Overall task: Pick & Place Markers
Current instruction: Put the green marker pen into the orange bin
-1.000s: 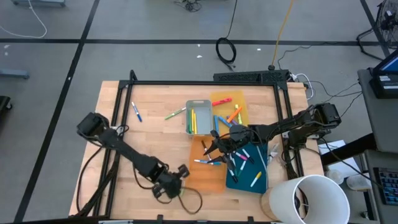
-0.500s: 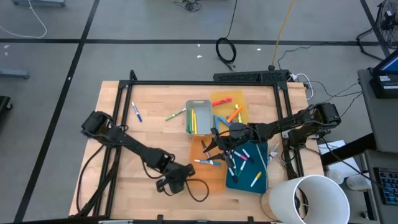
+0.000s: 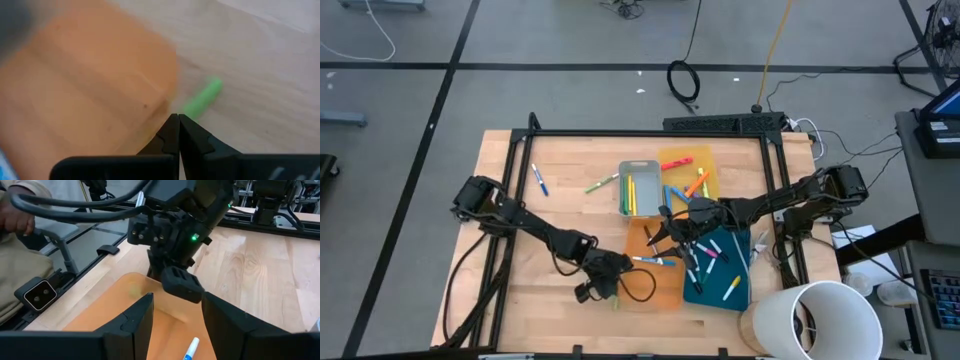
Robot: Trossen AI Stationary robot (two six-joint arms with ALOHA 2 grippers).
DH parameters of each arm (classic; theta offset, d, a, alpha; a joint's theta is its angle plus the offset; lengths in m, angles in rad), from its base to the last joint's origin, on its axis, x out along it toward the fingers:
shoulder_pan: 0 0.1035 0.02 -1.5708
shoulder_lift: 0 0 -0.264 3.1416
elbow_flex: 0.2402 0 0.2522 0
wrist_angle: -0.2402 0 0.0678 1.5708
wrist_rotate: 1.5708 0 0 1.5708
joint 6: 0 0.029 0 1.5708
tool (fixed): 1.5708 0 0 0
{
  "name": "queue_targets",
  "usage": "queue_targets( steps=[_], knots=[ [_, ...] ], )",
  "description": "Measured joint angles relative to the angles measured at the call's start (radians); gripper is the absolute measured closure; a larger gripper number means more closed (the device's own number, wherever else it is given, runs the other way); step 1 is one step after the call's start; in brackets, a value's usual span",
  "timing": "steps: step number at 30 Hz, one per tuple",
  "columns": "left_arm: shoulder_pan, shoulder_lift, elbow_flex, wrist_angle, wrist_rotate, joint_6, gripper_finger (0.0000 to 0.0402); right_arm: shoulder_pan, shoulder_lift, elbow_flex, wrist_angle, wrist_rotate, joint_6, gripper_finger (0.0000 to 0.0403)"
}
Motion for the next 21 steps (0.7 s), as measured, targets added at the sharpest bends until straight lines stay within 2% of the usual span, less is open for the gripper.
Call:
queue_targets(
  steps=[7, 14, 21],
  knots=[
    [-0.003, -0.003, -0.014, 0.008, -0.021, -0.206, 0.0395, 0.0, 0.0, 0.0, 0.003, 0.0, 0.003, 0.0248],
    [-0.002, -0.001, -0.021, -0.057, -0.044, -0.418, 0.0396, 0.0, 0.0, 0.0, 0.004, 0.0, 0.007, 0.0248],
    [-0.009, -0.005, -0.021, -0.101, -0.047, -0.437, 0.0395, 0.0, 0.0, 0.0, 0.004, 0.0, 0.007, 0.0248]
  ],
)
